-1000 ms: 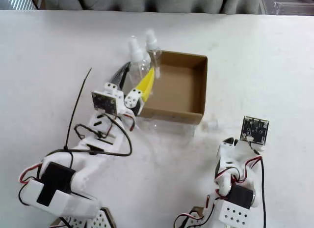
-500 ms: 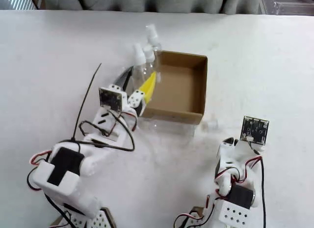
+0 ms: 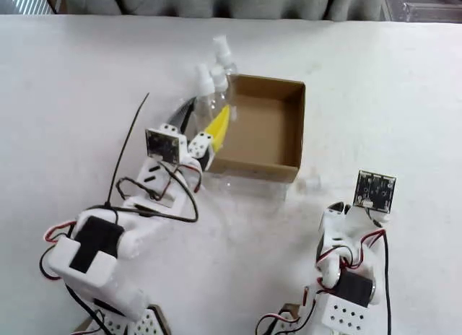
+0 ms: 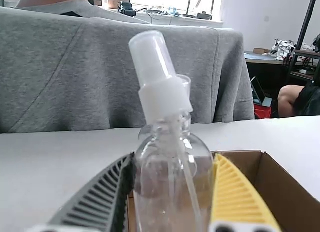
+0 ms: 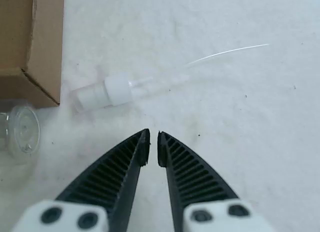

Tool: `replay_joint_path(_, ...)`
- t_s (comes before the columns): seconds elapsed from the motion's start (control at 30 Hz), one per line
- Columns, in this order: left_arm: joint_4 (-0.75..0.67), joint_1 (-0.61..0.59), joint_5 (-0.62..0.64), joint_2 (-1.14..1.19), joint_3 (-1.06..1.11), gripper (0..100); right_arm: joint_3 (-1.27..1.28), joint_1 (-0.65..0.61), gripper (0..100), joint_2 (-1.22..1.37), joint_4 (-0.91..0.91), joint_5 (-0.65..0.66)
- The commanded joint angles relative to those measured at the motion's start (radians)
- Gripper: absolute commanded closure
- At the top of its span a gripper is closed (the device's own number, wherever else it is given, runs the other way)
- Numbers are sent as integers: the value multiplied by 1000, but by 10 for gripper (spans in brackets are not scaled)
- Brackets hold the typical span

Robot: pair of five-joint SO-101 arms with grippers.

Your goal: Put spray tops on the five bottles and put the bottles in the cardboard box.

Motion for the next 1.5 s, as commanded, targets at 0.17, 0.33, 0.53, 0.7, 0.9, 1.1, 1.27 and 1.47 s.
replay_joint_path(0.17, -18, -7, 8, -1, -12, 901, 11, 12, 984, 5, 5, 11)
replay_joint_path(0.33, -12, -7, 6, 1, -11, 902, 11, 12, 984, 7, 5, 11)
replay_joint_path(0.53, 31, -4, -57, -2, -5, 902, 11, 12, 984, 7, 5, 11)
replay_joint_path(0.7, 31, -7, -61, -2, -5, 902, 11, 12, 984, 7, 5, 11)
replay_joint_path(0.9, 29, -7, -63, -1, -3, 901, 11, 12, 984, 7, 5, 11)
replay_joint_path(1.1, 29, -4, -63, -1, -5, 901, 11, 12, 984, 7, 5, 11)
replay_joint_path(1.27, 31, 10, -57, -5, -5, 901, 11, 12, 984, 7, 5, 11)
replay_joint_path(1.47, 31, 1, -60, 1, 5, 901, 11, 12, 984, 7, 5, 11)
